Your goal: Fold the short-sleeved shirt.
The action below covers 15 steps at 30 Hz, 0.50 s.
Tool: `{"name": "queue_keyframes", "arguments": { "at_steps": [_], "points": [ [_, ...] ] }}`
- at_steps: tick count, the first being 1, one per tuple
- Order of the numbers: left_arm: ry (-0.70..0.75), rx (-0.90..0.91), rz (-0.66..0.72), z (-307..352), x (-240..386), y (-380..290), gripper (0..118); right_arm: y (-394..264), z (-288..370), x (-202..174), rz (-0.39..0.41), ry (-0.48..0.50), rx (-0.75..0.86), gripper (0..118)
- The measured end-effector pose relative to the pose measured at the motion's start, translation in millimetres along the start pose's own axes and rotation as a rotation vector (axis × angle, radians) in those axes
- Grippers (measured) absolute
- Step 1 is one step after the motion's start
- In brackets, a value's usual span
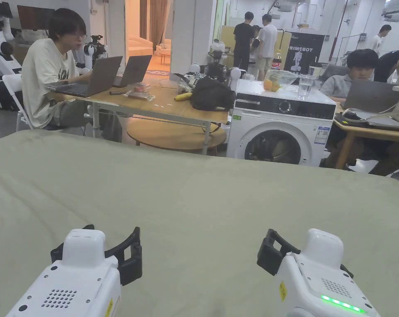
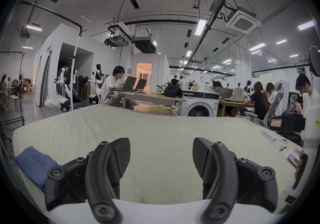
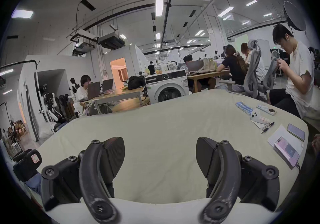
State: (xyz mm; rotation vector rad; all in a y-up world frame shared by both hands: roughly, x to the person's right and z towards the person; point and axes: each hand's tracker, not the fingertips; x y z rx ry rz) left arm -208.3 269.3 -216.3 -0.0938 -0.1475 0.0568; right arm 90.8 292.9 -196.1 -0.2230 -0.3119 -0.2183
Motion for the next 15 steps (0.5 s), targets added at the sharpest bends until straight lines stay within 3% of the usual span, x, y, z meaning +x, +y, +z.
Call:
{"name": "queue_keyframes", "arguments": {
  "at_steps": [15],
  "points": [
    [-0.004,-0.023,-0.062,-12,4,1,75,-3,-8,-7,0.063,-0.029,0.004,86]
  ]
}}
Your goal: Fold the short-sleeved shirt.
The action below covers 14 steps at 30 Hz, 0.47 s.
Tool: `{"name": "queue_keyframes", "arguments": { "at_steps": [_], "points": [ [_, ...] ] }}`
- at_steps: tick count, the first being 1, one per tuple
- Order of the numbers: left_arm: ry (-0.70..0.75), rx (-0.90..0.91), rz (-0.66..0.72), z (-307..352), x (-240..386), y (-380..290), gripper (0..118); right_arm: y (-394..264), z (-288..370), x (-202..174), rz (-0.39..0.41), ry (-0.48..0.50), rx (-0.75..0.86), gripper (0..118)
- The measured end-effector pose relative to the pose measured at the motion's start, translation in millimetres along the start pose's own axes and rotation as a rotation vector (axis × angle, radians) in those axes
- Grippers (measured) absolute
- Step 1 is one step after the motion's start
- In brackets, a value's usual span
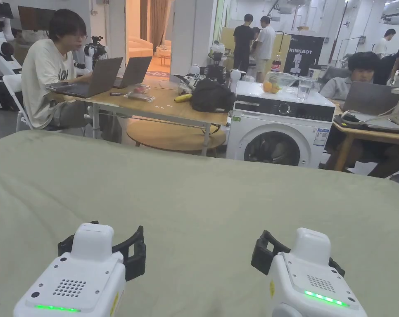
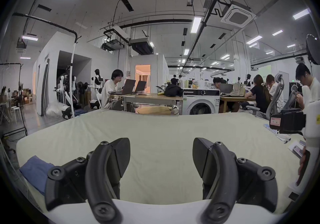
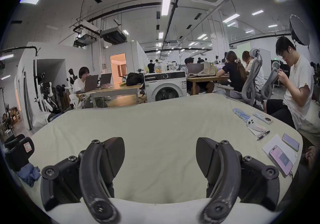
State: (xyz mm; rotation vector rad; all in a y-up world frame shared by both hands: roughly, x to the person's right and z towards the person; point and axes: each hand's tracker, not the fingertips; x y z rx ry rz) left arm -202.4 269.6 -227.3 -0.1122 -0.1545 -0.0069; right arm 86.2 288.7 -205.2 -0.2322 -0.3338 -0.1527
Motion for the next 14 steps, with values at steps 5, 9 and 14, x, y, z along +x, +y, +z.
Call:
{"name": "queue_keyframes", "arguments": {
  "at_steps": [5,9,14],
  "points": [
    [-0.009,-0.007,0.001,-3.2,-0.1,-0.1,75,-2.8,-2.7,0.7,0.021,0.018,0.010,86],
    [-0.013,-0.012,0.008,-4.7,-1.2,-0.9,75,-3.2,-4.3,0.2,0.046,0.005,0.012,86],
    [-0.011,-0.022,0.042,-8.8,-7.0,-2.3,75,-2.6,-8.8,6.9,0.042,0.039,-0.024,86]
  ]
}}
